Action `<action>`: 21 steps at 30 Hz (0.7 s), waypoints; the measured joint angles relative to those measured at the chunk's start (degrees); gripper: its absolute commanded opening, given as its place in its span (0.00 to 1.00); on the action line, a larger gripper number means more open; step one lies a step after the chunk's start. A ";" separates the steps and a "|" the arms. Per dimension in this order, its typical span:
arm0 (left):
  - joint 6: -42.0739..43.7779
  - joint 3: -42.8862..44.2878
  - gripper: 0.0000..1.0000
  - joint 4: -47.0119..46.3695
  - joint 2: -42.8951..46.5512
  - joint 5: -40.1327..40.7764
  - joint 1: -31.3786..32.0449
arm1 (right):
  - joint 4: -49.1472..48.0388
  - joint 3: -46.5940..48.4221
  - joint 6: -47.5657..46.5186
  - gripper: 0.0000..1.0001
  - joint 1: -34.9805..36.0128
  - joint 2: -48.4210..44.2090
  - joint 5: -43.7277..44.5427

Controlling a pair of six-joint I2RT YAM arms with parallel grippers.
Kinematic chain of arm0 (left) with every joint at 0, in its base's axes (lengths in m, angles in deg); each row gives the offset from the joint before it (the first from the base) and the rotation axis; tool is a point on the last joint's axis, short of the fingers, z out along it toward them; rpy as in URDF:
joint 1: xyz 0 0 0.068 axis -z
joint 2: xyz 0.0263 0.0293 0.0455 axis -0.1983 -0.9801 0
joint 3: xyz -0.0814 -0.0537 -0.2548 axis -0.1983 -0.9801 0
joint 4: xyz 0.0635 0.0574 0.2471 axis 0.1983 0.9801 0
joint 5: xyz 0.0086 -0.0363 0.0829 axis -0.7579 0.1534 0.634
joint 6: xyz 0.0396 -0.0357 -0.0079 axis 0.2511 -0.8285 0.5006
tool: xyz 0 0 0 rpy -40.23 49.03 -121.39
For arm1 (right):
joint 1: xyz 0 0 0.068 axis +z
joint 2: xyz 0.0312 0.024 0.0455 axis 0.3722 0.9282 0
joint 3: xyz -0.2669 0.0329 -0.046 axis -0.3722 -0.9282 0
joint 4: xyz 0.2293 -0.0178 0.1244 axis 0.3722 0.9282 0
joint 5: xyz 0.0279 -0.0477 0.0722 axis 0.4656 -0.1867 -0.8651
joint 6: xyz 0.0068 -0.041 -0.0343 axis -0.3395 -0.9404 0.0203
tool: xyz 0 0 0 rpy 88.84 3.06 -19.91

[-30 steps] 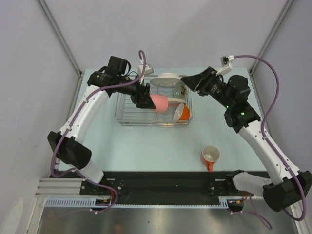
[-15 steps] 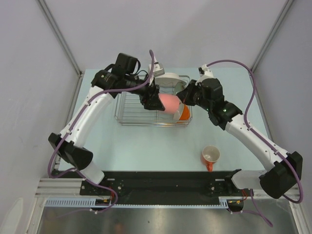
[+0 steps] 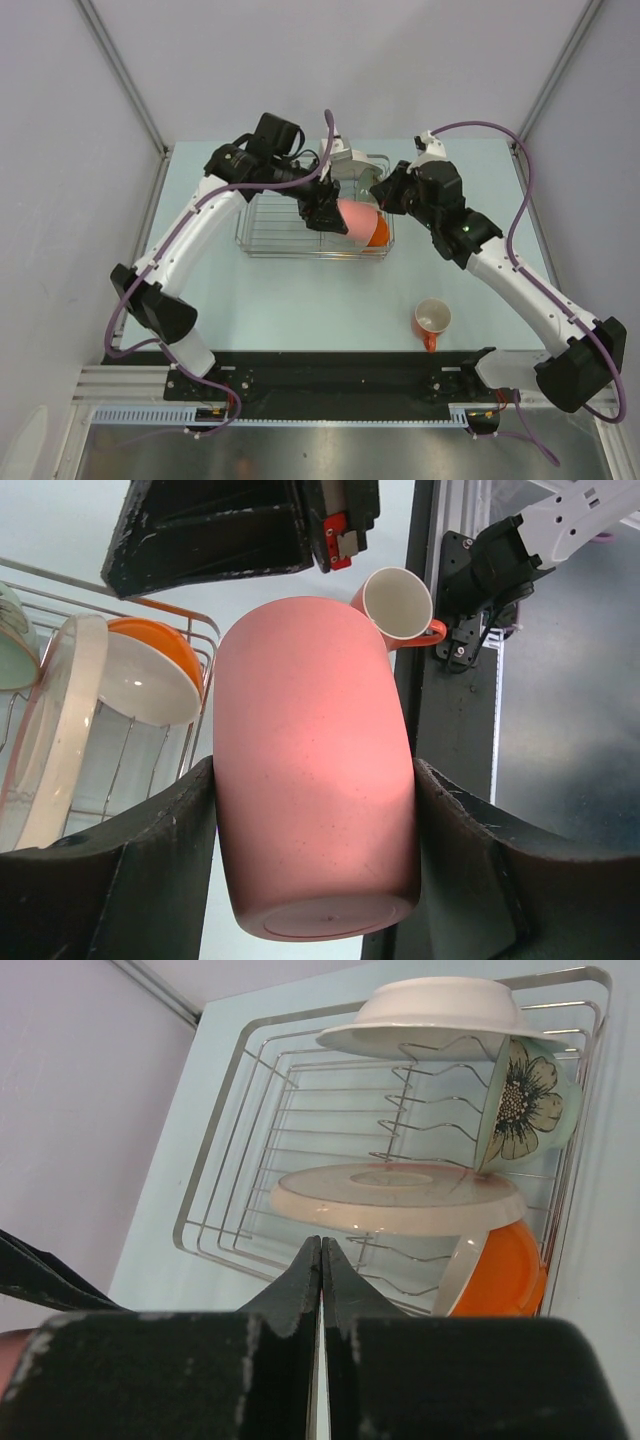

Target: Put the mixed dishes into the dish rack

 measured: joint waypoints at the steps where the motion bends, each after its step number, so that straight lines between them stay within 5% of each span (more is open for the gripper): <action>1: -0.07 0.00 0.00 -0.02 0.00 0.00 0.22 | 0.00 0.00 0.00 0.01 0.11 0.00 0.02; 21: -1.90 -0.39 0.00 -2.12 -2.19 2.51 0.96 | -0.52 -0.31 -0.92 0.00 4.52 -0.42 2.45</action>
